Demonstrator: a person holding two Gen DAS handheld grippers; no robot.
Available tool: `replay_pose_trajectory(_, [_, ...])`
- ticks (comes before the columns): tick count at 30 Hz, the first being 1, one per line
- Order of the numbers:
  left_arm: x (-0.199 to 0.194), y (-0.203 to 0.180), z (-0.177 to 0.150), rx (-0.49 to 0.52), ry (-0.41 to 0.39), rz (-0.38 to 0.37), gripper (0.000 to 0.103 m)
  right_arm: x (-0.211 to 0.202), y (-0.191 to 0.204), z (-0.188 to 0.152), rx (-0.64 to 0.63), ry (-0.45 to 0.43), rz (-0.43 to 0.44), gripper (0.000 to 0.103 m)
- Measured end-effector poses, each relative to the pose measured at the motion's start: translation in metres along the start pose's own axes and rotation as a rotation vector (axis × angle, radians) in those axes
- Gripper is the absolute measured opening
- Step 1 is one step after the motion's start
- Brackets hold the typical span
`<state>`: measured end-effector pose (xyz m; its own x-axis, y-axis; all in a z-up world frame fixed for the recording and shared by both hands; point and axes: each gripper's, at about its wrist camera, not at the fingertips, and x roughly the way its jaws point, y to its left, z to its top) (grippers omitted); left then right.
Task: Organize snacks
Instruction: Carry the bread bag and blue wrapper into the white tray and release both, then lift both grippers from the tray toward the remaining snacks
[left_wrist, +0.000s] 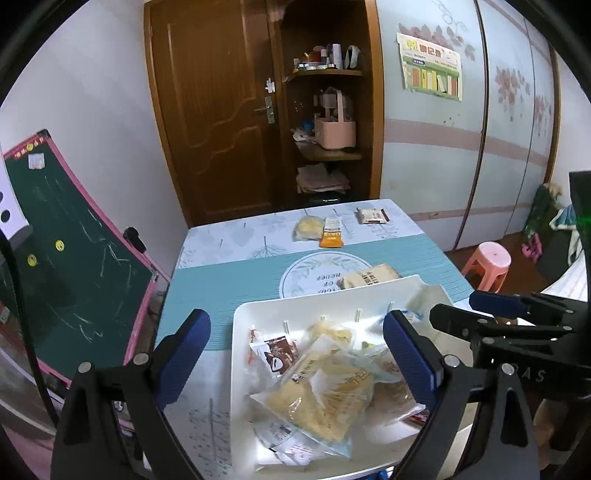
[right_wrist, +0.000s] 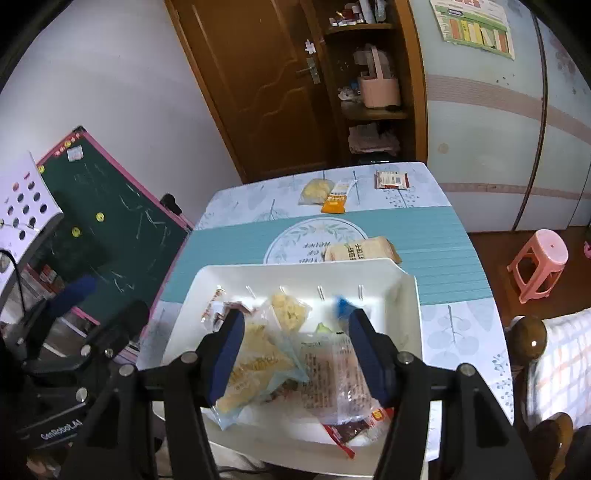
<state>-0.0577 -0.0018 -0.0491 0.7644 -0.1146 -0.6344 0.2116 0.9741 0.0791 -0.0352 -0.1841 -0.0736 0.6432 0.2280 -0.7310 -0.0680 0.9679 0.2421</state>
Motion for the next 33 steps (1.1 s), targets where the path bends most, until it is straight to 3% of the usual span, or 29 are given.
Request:
replay_pose_trajectory(23, [0.029,0.011,0.003,-0.036,0.070,0.034,0.094,0.008,-0.006,0.004,0.002,0.021,-0.028,0.059])
replay_pose_trajectory(29, [0.040,0.024,0.028,-0.040,0.058,0.064,0.094,0.010,-0.016,0.024,0.005,0.014,-0.034,0.059])
replay_pose_trajectory(33, [0.051,0.033,0.062,-0.025,0.040,0.096,0.094,0.005,-0.021,0.057,-0.025,-0.032,-0.076,0.059])
